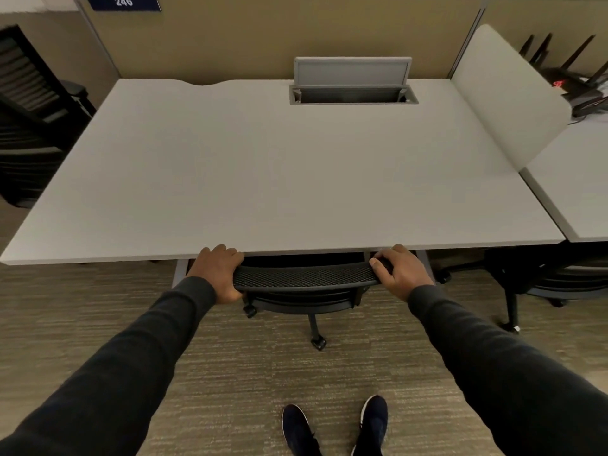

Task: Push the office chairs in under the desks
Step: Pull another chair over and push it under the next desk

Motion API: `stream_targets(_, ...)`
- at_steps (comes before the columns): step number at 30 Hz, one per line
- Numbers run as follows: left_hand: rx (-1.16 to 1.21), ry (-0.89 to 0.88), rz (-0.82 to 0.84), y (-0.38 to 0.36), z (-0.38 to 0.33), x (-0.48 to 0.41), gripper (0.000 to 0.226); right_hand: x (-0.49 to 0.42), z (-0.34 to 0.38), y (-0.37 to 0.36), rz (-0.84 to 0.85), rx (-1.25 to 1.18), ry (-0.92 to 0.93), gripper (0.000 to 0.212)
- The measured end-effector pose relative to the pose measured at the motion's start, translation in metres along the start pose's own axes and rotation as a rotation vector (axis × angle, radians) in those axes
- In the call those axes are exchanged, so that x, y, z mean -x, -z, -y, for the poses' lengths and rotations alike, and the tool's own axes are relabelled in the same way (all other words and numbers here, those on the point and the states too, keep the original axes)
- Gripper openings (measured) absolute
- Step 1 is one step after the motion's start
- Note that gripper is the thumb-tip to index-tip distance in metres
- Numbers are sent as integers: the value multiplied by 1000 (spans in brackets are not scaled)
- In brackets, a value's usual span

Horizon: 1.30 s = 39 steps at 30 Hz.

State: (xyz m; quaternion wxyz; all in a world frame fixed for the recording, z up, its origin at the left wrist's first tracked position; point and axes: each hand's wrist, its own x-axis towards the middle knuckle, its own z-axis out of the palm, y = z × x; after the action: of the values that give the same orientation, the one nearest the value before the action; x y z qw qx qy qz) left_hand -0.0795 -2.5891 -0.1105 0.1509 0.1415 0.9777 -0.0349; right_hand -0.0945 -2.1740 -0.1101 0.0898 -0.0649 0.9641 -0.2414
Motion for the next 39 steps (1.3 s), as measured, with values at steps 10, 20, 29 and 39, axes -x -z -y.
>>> stream_targets(10, 46, -44, -16, -11, 8, 32, 45, 17, 6, -14, -30, -60, 26, 29)
stream_targets(20, -16, -7, -42, 10, 35, 22, 44, -12, 25, -12, 4, -17, 71, 50)
stream_targets(29, -39, 9, -29, 15, 37, 9, 40, -33, 25, -6, 38, 26, 84, 37)
stream_targets(39, -57, -18, -11, 8, 33, 15, 54, -23, 30, -9, 60, 81, -4, 58)
